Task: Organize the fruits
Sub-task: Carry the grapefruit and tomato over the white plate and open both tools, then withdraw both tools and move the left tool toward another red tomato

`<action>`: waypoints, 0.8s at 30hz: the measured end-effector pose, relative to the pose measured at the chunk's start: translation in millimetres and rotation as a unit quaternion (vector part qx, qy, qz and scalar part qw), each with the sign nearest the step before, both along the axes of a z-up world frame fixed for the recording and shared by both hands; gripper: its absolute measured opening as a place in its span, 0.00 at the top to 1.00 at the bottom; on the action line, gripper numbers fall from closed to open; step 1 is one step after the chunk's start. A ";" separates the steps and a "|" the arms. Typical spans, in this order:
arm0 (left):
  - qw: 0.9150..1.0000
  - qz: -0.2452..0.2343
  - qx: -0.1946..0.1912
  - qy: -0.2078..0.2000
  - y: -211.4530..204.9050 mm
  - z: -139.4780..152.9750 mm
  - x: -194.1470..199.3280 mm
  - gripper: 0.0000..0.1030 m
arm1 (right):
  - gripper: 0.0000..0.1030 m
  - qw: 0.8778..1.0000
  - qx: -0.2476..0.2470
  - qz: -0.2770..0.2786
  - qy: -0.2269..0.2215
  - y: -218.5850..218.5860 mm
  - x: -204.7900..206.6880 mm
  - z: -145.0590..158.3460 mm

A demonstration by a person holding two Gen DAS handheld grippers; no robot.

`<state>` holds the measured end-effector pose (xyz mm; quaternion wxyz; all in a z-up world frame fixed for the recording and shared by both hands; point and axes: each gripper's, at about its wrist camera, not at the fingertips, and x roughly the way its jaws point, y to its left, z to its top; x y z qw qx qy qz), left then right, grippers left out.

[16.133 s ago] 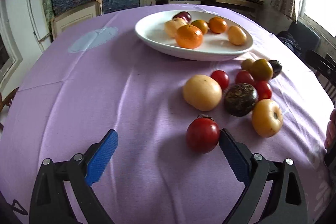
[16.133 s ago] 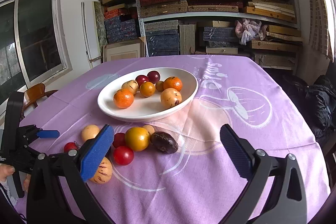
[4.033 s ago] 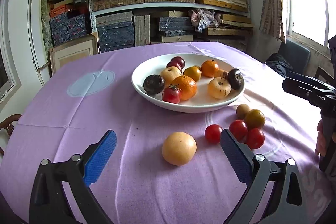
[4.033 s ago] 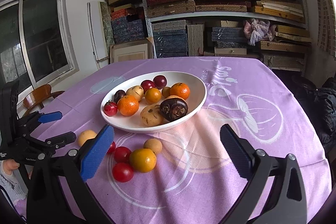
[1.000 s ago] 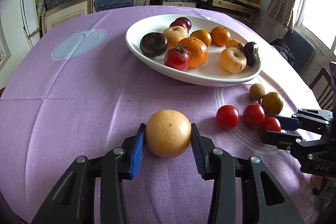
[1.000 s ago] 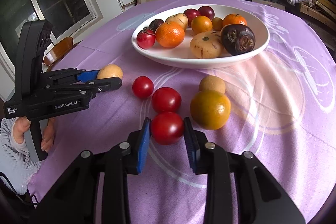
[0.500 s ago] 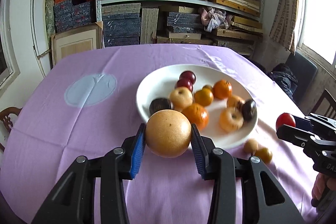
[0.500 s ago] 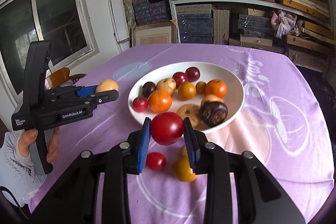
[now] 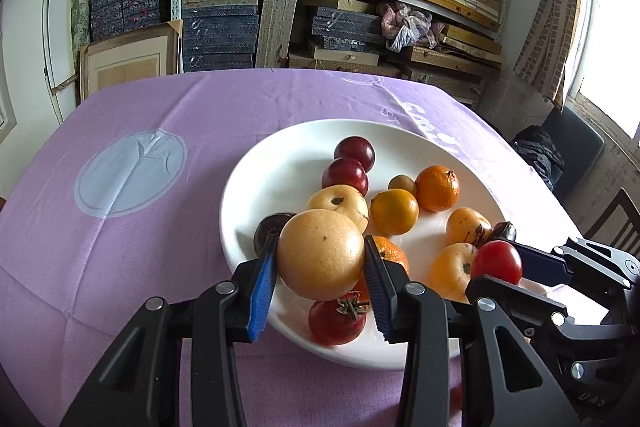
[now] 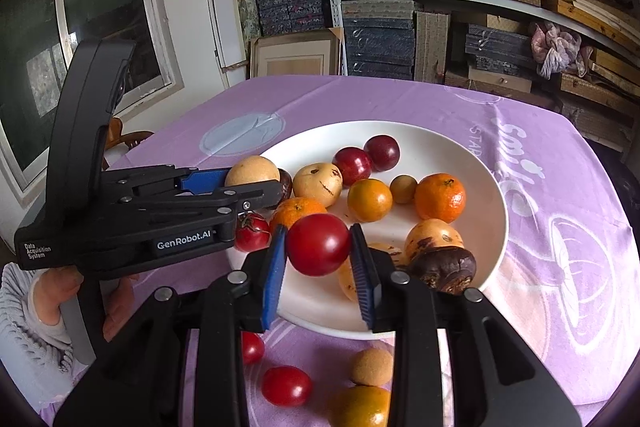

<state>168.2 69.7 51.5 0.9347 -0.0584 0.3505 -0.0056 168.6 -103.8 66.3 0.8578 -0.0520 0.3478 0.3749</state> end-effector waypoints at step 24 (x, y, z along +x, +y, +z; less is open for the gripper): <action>0.992 0.032 0.103 -0.060 -33.7 11.6 -121.6 0.10 | 0.04 0.992 0.096 -0.070 -0.044 -116.4 -79.6 15.9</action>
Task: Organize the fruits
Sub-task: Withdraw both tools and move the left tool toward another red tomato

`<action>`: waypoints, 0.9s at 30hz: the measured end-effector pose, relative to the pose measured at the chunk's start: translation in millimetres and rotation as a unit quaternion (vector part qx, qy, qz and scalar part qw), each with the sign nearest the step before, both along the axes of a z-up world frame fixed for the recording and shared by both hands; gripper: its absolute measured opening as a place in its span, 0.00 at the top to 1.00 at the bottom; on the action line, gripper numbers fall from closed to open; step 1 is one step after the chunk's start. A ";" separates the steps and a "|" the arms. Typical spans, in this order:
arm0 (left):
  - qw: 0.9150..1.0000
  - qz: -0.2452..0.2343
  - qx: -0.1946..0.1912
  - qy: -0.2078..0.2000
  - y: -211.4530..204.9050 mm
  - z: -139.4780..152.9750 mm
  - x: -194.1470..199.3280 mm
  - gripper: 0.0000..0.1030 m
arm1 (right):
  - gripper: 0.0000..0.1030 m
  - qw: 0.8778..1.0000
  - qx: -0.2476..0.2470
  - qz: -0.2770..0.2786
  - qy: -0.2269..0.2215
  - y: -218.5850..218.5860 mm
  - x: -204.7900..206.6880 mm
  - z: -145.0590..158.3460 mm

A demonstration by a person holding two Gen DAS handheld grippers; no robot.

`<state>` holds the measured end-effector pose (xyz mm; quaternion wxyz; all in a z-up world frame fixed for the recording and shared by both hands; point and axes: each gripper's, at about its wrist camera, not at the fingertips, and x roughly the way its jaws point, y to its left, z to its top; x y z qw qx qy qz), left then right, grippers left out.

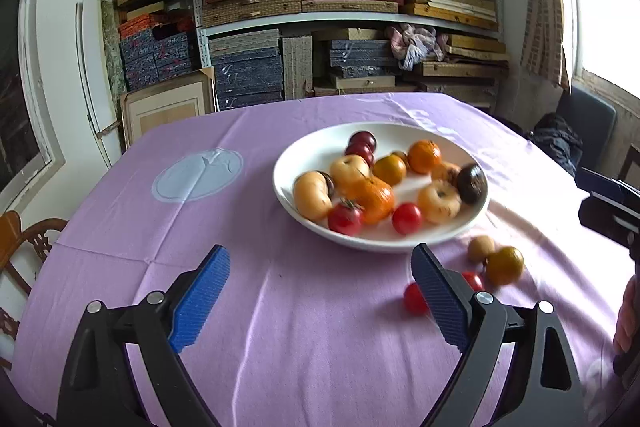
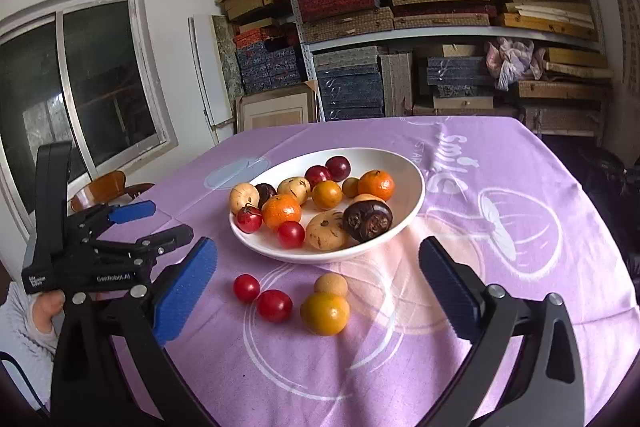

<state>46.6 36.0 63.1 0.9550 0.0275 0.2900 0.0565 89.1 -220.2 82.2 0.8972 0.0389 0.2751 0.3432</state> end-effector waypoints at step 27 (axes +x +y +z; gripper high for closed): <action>0.999 -0.032 0.022 0.020 -26.0 -25.7 4.2 0.03 | 0.04 0.998 -0.019 -0.025 0.059 0.0 20.2 -25.5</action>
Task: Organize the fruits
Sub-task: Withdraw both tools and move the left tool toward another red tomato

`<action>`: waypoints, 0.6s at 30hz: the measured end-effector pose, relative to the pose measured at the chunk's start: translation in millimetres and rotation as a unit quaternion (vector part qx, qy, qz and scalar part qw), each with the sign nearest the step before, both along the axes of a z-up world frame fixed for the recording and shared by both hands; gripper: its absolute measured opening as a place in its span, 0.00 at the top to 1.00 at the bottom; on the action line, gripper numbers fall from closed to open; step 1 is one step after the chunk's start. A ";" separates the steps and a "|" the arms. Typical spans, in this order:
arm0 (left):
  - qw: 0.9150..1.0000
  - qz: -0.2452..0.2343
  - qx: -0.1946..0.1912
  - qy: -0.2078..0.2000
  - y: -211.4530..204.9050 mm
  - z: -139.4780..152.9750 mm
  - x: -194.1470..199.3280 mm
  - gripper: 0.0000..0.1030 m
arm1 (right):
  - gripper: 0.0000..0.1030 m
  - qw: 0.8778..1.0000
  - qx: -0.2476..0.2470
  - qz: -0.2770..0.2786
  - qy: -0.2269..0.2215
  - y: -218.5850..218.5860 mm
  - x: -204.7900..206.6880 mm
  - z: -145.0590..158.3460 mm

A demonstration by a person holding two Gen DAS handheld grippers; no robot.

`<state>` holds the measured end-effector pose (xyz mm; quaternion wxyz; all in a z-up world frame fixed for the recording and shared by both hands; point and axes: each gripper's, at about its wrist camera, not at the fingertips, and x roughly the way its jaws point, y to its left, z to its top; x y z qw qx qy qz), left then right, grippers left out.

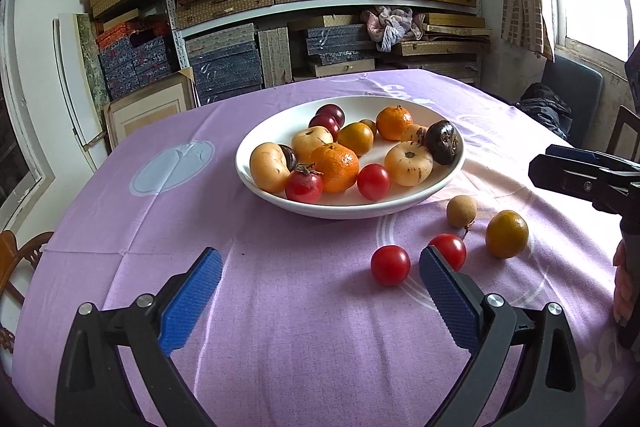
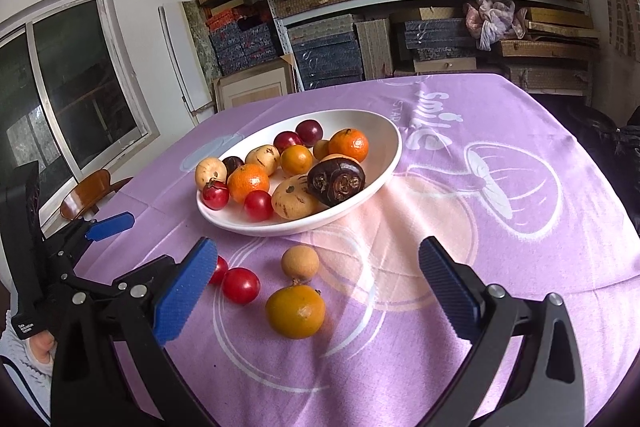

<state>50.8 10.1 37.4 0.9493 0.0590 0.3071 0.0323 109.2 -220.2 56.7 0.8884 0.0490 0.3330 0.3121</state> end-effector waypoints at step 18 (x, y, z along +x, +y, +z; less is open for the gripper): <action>0.998 -0.027 -0.055 0.036 10.1 -7.8 3.4 0.03 | 0.04 0.999 -0.032 0.028 -0.006 7.3 -14.9 3.6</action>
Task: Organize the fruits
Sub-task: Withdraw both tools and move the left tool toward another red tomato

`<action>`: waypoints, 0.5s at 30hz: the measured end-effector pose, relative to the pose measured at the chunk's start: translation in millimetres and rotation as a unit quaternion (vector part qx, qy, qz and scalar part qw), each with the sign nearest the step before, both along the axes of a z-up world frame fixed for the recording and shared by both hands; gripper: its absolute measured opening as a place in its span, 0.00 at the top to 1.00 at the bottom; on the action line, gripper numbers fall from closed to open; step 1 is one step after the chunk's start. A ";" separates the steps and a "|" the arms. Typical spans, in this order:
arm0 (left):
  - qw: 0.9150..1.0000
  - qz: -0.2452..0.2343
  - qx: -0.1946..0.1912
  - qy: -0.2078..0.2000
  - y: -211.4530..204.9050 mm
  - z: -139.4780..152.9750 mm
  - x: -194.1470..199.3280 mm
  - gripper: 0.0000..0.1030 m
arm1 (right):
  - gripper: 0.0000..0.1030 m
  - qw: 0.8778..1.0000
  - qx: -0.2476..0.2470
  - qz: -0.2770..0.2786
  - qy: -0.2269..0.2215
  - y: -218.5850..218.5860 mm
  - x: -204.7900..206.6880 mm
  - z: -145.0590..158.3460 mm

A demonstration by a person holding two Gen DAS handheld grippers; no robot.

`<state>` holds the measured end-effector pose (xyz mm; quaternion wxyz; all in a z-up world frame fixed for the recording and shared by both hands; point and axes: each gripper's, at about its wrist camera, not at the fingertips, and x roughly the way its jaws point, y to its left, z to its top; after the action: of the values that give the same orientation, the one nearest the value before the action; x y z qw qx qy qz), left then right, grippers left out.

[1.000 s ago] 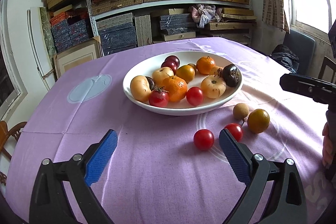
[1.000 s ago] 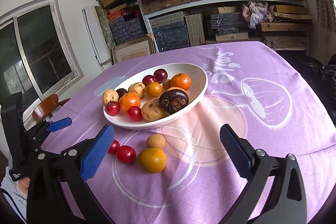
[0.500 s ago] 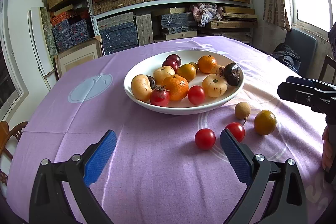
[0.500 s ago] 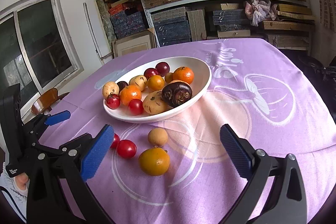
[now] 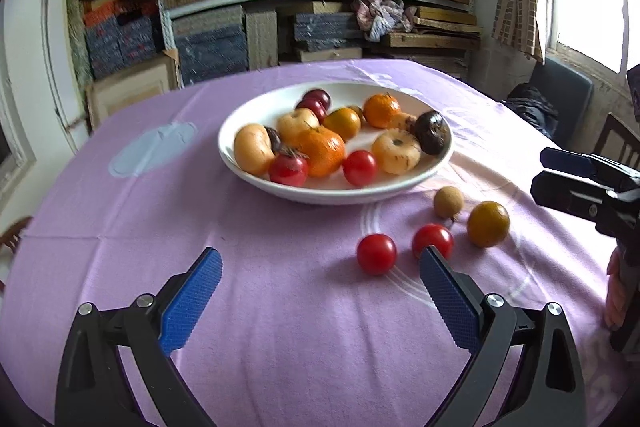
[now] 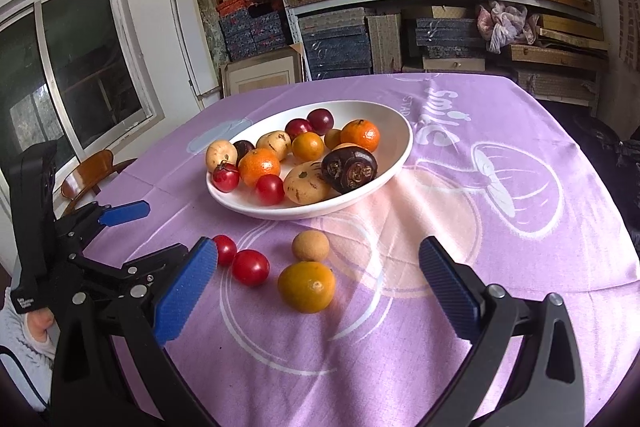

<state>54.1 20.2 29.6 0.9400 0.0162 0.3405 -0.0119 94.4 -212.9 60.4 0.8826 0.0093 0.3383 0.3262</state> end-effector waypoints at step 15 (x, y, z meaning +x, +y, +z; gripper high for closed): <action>0.995 -0.008 0.011 0.100 -14.1 -28.0 43.5 0.04 | 0.04 0.999 -0.041 -0.003 -0.006 8.0 0.7 -5.0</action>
<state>97.7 6.2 1.6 0.9007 0.0277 0.4331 -0.0171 95.1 -204.9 55.4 0.8852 -0.0276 0.3465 0.3093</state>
